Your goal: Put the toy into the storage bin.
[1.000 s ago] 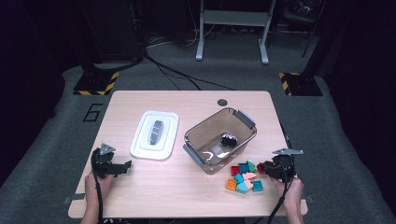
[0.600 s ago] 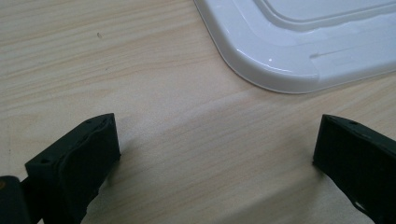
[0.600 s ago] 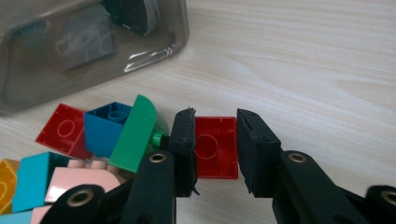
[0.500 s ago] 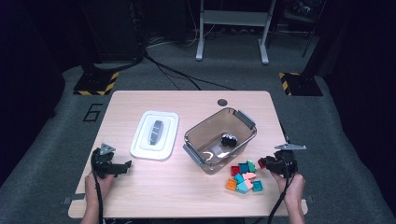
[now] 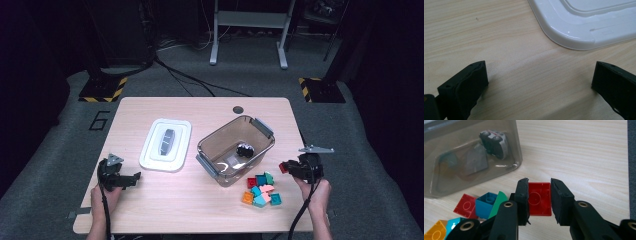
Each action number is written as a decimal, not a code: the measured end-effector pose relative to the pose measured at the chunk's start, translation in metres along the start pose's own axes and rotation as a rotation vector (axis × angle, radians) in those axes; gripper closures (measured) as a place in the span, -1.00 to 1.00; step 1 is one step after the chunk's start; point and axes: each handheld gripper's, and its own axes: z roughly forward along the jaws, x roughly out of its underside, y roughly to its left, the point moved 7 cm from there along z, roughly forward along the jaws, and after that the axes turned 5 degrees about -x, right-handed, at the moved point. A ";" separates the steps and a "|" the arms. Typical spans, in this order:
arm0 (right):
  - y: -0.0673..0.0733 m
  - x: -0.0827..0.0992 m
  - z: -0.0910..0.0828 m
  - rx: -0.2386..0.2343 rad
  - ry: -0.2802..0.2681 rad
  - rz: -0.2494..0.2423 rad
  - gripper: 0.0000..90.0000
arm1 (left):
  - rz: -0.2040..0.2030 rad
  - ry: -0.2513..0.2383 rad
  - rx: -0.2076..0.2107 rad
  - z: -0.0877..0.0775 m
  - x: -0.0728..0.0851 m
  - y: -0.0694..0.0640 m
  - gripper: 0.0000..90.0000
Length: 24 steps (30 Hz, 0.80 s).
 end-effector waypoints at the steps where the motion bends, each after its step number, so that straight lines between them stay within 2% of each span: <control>1: -0.001 -0.001 -0.001 0.006 0.000 -0.002 0.54 | -0.003 -0.002 0.000 0.000 0.000 0.000 -1.00; 8: -0.001 -0.010 -0.005 0.000 -0.005 0.009 0.54 | -0.003 -0.005 0.000 0.000 0.000 0.000 -0.99; 11: -0.003 -0.016 -0.007 0.004 -0.010 -0.008 0.54 | -0.002 -0.004 0.000 0.000 0.000 0.000 -0.99; 24: -0.001 -0.043 -0.017 0.014 -0.025 -0.022 0.54 | 0.002 0.001 0.000 0.000 0.000 0.000 -0.99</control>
